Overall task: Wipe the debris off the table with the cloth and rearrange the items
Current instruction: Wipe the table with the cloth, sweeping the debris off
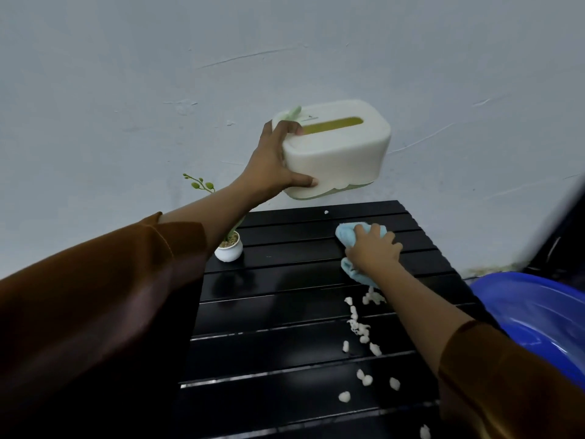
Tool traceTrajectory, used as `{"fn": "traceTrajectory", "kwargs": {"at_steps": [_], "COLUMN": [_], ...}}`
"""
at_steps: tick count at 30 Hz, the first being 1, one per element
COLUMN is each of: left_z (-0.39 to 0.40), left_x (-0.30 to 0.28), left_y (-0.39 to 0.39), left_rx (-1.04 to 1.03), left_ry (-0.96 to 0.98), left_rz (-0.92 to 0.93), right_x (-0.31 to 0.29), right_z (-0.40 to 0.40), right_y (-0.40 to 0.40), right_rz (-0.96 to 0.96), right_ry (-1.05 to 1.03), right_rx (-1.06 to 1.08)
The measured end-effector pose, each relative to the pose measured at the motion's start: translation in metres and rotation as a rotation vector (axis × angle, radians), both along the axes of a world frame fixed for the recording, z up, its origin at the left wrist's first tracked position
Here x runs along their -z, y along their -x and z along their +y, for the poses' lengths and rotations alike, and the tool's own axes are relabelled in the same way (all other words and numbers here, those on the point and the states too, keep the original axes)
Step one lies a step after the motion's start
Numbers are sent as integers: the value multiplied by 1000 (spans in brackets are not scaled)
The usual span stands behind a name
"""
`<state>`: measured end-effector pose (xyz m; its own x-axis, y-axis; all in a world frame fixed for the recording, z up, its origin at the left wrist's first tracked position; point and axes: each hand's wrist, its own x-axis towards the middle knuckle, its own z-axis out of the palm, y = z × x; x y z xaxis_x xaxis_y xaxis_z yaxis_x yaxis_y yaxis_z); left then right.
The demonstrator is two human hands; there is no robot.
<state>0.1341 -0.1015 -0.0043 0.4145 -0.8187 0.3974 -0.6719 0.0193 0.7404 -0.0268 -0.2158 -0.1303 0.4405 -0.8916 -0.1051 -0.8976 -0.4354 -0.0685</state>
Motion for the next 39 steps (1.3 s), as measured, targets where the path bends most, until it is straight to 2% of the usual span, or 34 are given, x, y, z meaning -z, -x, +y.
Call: {"fn": "traceTrajectory", "kwargs": {"at_steps": [2, 4, 7, 9, 12, 16, 22, 26, 33, 36, 39], "left_z": [-1, -3, -10, -17, -29, -39, -41, -36, -28, -29, -33], "left_x": [1, 2, 2, 3, 7, 14, 18, 15, 13, 14, 14], "left_y": [4, 9, 13, 15, 14, 13, 14, 16, 17, 14, 9], "left_rx": [1, -1, -3, 5, -5, -19, -22, -19, -34, -41, -34], "left_ry": [-7, 0, 25, 39, 49, 50, 52, 52, 79, 86, 73], "left_rz": [-16, -19, -1, 1, -19, -37, -38, -26, 35, -8, -39], "right_x": [-8, -22, -48, -60, -49, -5, 9, 15, 12, -2, -16], "right_z": [0, -7, -34, -61, -103, -119, -106, -109, -65, -47, -51], "right_y": [10, 16, 24, 32, 44, 50, 36, 45, 77, 98, 101], "right_rz": [-38, -160, -414, -489, -442, -232, -126, -203, -171, -263, -494], "right_ry": [-71, -144, -142, -98, -98, -242, -18, 23, -27, -191, -349], "right_rx": [-43, -100, -118, -82, -17, 11, 19, -92, -541, -720, -670]}}
